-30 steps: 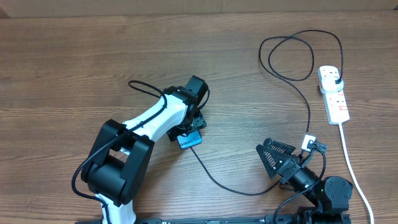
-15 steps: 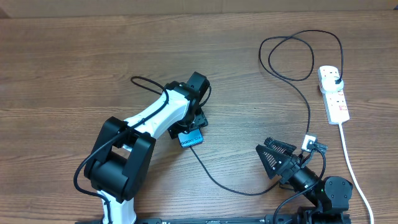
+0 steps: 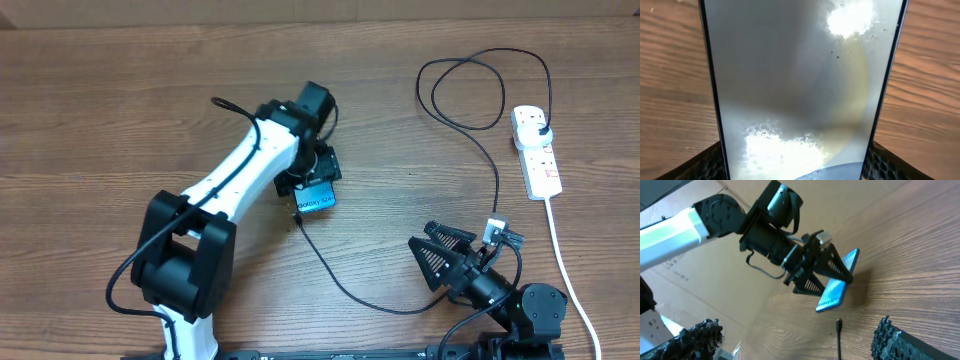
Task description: Plug charger to phone and switch on socket
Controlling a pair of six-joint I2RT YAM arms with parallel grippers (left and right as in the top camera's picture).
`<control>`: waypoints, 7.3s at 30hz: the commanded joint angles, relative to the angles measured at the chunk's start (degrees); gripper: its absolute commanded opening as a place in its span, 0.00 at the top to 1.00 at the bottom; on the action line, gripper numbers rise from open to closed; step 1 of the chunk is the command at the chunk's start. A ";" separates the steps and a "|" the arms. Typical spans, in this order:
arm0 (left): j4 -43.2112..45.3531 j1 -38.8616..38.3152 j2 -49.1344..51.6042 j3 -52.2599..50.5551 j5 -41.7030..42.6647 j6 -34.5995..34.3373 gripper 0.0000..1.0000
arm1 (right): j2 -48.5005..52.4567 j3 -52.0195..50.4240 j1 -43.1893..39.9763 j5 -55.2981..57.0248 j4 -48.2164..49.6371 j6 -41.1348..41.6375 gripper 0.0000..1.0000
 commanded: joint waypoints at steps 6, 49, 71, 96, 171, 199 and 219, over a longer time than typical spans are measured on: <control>-2.05 8.09 0.15 2.12 10.82 5.86 0.95 | -0.46 -0.57 0.22 -0.98 0.31 -3.10 0.00; -5.88 17.35 0.17 2.12 10.78 10.32 0.96 | 49.40 31.43 33.38 35.52 -11.23 -32.65 0.01; -7.23 19.76 0.17 2.12 26.71 19.43 0.96 | 70.27 42.84 48.17 46.36 -16.02 -32.59 0.00; -5.22 21.66 0.17 2.12 41.27 8.50 0.95 | 70.27 42.84 48.17 46.16 -20.57 -15.80 0.00; 6.40 5.84 0.17 2.12 23.41 -19.80 0.95 | 88.70 42.95 41.70 54.49 9.81 8.24 0.32; 6.60 4.22 0.17 2.12 20.44 -19.63 0.96 | 88.78 42.95 41.22 53.42 10.67 9.53 0.70; 6.60 4.20 0.17 2.12 19.98 -19.63 0.96 | 88.78 42.95 41.22 51.98 10.69 11.50 0.79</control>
